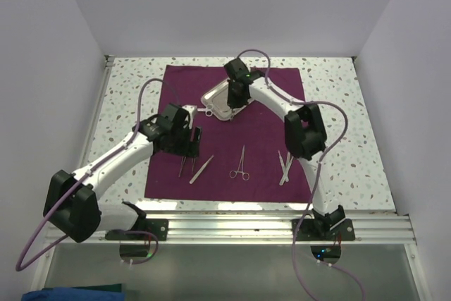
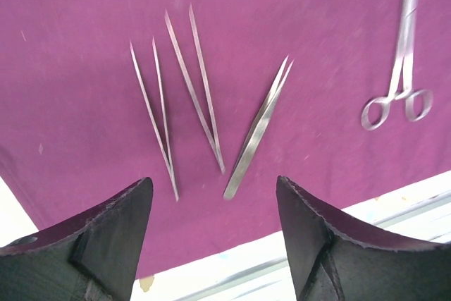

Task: Open and lay out the surgical kit
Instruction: Pick up the medical item from the container, then place the medical item in the surgical kit.

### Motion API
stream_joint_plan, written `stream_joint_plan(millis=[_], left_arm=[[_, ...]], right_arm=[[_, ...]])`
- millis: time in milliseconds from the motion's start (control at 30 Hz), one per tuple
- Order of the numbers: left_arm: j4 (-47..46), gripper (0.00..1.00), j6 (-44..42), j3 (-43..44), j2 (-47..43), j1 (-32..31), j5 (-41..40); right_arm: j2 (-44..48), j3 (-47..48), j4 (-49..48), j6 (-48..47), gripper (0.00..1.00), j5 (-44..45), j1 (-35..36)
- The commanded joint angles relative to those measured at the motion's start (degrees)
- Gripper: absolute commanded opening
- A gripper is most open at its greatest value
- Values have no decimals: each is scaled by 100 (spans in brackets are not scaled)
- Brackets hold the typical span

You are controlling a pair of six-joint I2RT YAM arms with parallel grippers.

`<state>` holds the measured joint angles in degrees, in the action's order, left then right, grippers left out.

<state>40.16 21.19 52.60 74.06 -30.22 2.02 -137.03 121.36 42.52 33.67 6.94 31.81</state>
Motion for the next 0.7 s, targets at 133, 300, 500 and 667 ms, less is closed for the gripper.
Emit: stream_joint_plan(millis=[133,300,500,667], left_arm=[[-105,82,-89,1049,222,42,-149],[-140,83,-273,1498,705,42,-185],[-219,81,-107,2227,1504,42,-387],[-290,80,490,2931,2163,147,-659]], right_arm=[[3046,-3094,-1313,-248,0,-245,185],[4069,-4600,-1404,-45,0,-307,281],[5054,-5998,-1650,245,0,-404,764],[5266,-6668,-2028,640,0,-500,949]])
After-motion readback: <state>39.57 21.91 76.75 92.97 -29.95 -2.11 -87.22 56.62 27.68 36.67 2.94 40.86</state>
